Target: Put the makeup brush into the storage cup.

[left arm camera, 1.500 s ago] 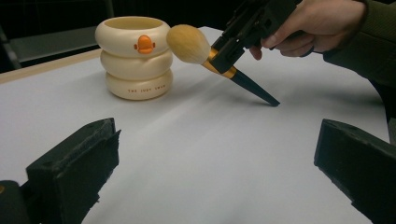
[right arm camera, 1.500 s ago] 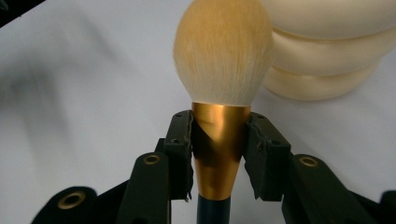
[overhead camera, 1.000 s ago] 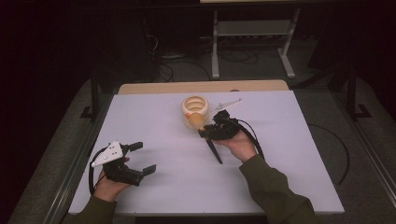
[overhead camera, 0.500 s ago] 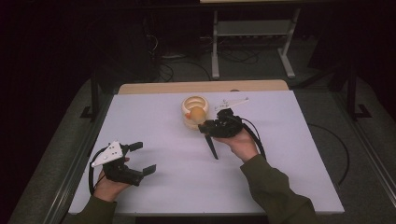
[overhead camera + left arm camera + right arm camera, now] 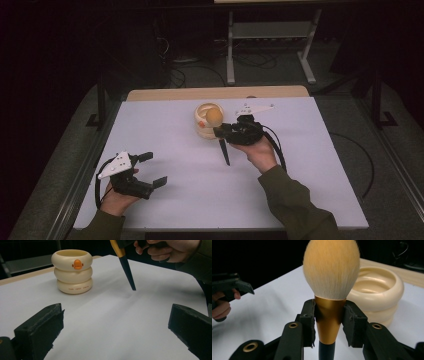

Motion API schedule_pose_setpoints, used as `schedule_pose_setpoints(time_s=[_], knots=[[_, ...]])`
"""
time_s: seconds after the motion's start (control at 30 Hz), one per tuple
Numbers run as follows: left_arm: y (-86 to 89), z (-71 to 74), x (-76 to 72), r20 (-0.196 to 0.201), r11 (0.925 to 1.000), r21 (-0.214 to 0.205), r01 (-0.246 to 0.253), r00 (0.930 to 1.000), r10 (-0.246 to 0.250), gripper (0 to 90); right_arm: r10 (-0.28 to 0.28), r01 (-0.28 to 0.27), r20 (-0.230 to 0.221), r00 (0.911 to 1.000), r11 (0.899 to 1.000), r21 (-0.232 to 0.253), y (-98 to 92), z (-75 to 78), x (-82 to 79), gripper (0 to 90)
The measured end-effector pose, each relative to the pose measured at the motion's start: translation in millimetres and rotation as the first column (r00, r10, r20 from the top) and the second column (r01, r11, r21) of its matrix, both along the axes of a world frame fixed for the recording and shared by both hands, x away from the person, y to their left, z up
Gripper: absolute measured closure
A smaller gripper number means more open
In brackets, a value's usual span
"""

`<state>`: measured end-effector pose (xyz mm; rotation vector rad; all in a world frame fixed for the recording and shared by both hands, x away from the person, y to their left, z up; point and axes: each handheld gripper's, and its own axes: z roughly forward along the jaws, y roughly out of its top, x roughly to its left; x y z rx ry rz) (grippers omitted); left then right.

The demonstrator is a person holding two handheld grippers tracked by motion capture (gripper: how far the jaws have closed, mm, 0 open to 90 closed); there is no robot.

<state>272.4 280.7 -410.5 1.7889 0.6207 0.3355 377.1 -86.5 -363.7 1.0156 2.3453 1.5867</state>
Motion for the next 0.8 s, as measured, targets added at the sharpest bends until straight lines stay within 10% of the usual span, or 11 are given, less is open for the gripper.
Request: schedule_pose_setpoints(time_s=[0.8], knots=[[-0.2, 0.7, -0.5, 0.000, 1.0000, -0.005, -0.003, 1.0000, 0.003, 0.0, -0.041, 0.036, 0.060, 0.9973, 0.996, 0.078, 2.2, 15.0, 6.2, 63.4]])
